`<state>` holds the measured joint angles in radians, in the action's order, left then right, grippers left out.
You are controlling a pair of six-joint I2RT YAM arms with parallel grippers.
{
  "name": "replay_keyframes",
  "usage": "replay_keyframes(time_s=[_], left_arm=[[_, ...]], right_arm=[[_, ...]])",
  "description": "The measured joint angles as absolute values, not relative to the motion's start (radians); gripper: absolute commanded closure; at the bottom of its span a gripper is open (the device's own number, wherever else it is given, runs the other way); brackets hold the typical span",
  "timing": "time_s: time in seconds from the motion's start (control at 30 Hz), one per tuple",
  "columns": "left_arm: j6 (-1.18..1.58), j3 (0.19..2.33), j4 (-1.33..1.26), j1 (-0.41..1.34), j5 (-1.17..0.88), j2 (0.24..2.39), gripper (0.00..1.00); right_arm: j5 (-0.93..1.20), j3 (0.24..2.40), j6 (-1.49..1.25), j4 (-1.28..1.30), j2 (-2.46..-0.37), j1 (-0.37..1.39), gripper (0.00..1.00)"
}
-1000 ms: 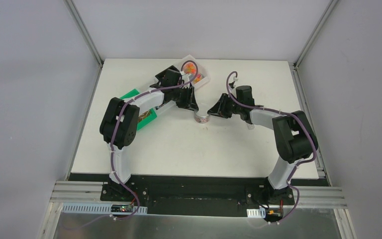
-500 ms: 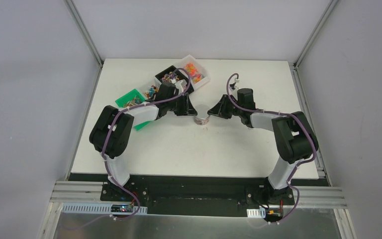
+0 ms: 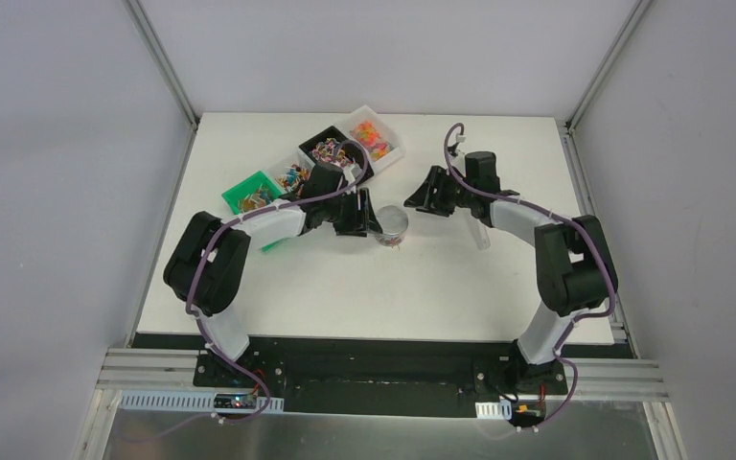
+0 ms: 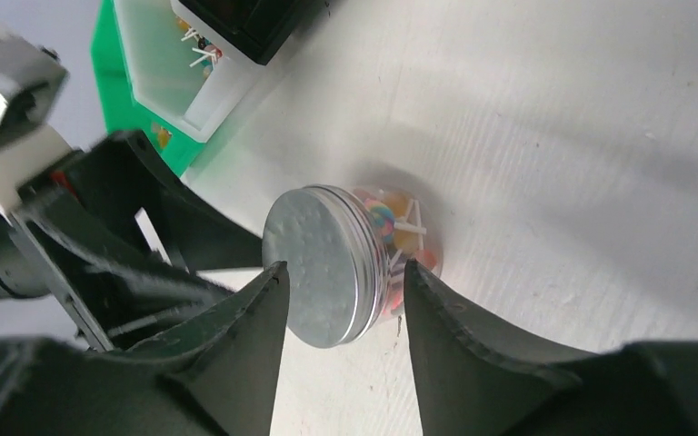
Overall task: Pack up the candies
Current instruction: Close the bottle lid on the packing bottle.
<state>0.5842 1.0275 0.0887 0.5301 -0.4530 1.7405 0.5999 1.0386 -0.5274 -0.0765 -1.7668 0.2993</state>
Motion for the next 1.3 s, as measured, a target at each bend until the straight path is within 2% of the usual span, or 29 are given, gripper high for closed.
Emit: replay_keyframes(time_s=[0.17, 0.27, 0.43, 0.5, 0.67, 0.87, 1.07, 1.13, 1.23, 1.3], left_arm=[[0.546, 1.1, 0.12, 0.482, -0.408, 1.74, 0.44], [0.512, 1.138, 0.131, 0.477, -0.395, 1.74, 0.46], [0.474, 1.192, 0.133, 0.478, -0.398, 1.765, 0.51], [0.467, 1.198, 0.13, 0.478, -0.403, 1.785, 0.52], [0.464, 1.199, 0.119, 0.477, -0.461, 1.874, 0.59], [0.466, 1.19, 0.068, 0.479, -0.481, 1.889, 0.7], [0.483, 1.159, 0.021, 0.471, -0.503, 1.898, 0.8], [0.487, 1.155, 0.014, 0.47, -0.505, 1.895, 0.8], [0.493, 1.153, 0.005, 0.47, -0.508, 1.891, 0.71], [0.499, 1.151, -0.001, 0.47, -0.508, 1.888, 0.64]], right_arm=[[0.599, 1.037, -0.513, -0.015, -1.724, 0.297, 0.57], [0.598, 1.037, -0.504, 0.007, -1.716, 0.3, 0.61], [0.582, 1.032, -0.502, 0.026, -1.718, 0.319, 0.62], [0.578, 1.032, -0.5, 0.025, -1.724, 0.331, 0.67], [0.562, 1.025, -0.502, -0.002, -1.783, 0.345, 0.78], [0.559, 0.916, -0.564, -0.19, -1.769, 0.344, 0.85], [0.537, 0.847, -0.602, -0.295, -1.747, 0.345, 0.86], [0.536, 0.847, -0.605, -0.296, -1.747, 0.344, 0.83], [0.531, 0.847, -0.609, -0.291, -1.742, 0.344, 0.76], [0.527, 0.848, -0.608, -0.278, -1.735, 0.344, 0.66]])
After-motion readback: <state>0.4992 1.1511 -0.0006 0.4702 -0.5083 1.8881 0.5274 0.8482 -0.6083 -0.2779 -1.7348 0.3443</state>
